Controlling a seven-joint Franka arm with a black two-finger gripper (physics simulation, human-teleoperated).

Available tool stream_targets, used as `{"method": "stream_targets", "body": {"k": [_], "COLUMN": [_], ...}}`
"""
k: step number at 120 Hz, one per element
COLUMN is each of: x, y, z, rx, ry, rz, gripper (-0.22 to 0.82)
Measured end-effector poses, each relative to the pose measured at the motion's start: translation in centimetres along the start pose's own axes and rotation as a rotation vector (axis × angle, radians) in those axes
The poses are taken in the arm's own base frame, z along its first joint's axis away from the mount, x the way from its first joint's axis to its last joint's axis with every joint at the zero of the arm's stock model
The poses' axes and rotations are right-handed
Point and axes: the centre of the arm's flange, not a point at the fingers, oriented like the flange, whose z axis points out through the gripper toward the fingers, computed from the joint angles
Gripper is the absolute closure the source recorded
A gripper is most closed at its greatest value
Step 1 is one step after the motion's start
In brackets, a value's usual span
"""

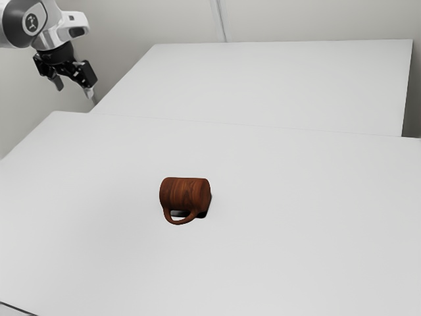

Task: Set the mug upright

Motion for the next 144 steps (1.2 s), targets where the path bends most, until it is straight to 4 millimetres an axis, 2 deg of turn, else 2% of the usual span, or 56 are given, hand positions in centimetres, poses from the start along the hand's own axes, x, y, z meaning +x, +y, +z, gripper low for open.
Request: {"method": "stream_targets", "body": {"k": [28, 40, 48, 56, 71, 85, 90, 99, 105, 126, 144], "x": [0.2, 0.1, -0.4, -1.4, -3.0, -3.4, -2.9, -1.3, -0.7, -0.4, 0.0], "y": [0.4, 0.5, 0.0, -1.3, -3.8, -5.7, -5.0, -1.1, 0.3, 1.1, 2.3], "z": [0.4, 1.7, 3.8, 6.8, 13.4, 18.8, 20.7, 23.5, 25.1, 30.5, 34.4], "rx": [-0.016, -0.06, -0.136, -0.24, -0.432, -0.573, -0.619, -0.691, -0.73, -0.836, -0.92], "ry": [0.006, -0.011, -0.042, -0.086, -0.175, -0.236, -0.26, -0.312, -0.338, -0.404, -0.435], "rz": [-0.024, -0.045, -0.087, -0.16, -0.315, -0.442, -0.461, -0.444, -0.452, -0.538, -0.606], "gripper": [0.0, 0.0, 0.0, 0.0, 0.0, 0.0, 0.0, 0.0, 0.0, 0.0, 0.0]}}
